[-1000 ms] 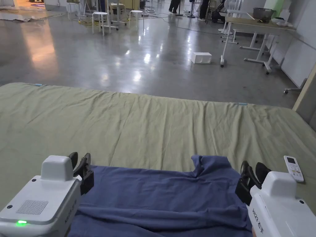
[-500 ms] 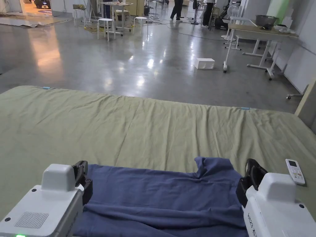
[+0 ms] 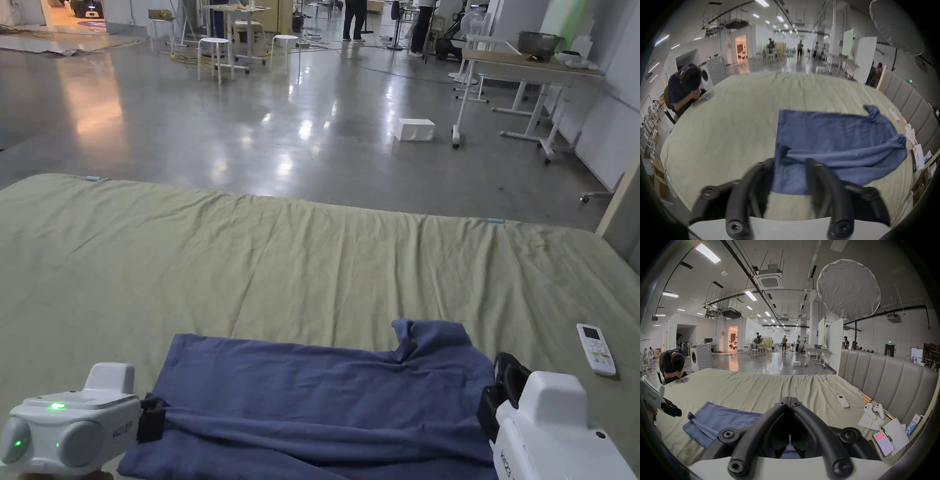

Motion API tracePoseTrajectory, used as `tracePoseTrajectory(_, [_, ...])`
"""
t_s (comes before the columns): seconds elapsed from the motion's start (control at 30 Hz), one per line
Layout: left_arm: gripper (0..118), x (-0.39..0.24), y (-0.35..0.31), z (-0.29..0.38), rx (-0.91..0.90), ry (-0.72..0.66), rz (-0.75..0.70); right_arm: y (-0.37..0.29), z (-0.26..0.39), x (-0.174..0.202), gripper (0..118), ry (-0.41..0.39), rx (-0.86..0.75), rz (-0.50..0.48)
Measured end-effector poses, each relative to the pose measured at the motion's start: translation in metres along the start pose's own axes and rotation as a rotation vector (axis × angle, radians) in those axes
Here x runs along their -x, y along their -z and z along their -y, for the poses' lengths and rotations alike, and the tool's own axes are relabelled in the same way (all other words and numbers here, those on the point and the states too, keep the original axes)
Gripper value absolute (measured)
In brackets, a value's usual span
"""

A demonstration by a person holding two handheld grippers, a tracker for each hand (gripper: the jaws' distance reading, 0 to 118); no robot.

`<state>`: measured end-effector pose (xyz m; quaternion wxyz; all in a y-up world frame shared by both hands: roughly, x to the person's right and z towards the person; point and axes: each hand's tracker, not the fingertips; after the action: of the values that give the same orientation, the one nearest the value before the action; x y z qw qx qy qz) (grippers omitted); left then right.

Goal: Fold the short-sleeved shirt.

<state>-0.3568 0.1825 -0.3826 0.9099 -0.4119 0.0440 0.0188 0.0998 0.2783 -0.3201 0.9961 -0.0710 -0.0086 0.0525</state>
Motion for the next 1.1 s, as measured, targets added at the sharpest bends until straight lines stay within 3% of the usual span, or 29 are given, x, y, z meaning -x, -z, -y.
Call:
tracePoseTrajectory(0.03, [66,0.003,0.009,0.0,0.039,-0.006,-0.008,0.001,0.001,-0.001,0,-0.003,0.005,0.001])
tracePoseTrajectory(0.07, [70,-0.002,0.01,0.003,0.066,-0.003,-0.013,0.002,0.003,-0.002,0,-0.004,0.014,0.003])
tracePoseTrajectory(0.33, [70,-0.001,0.055,0.016,0.309,-0.037,-0.057,0.003,0.013,-0.01,0,0.007,0.068,0.017])
tracePoseTrajectory(0.47, [58,-0.01,0.054,0.027,0.288,-0.021,-0.059,0.002,0.018,-0.013,0,0.004,0.092,0.023])
tracePoseTrajectory(0.6, [13,-0.015,0.057,0.024,0.294,0.036,-0.031,0.002,0.024,-0.018,0,0.009,0.118,0.038])
tracePoseTrajectory(0.73, [9,-0.021,0.064,0.026,0.298,0.115,-0.019,0.001,0.033,-0.031,0,0.025,0.158,0.056])
tracePoseTrajectory(0.83, [7,-0.01,0.057,0.027,0.277,0.076,0.007,0.004,0.038,-0.055,0,0.038,0.195,0.085])
tracePoseTrajectory(1.0, [7,-0.008,0.03,0.034,0.216,0.067,0.019,0.033,0.055,-0.103,0,0.054,0.39,0.101])
tracePoseTrajectory(1.03, [7,-0.008,0.026,0.035,0.21,0.064,0.02,0.043,0.058,-0.111,0,0.025,0.424,0.096])
tracePoseTrajectory(1.07, [7,-0.007,0.022,0.036,0.193,0.061,0.021,0.05,0.062,-0.115,2,0.017,0.491,0.084])
tracePoseTrajectory(1.1, [7,-0.007,0.019,0.037,0.177,0.061,0.025,0.058,0.068,-0.119,14,0.006,0.532,0.075])
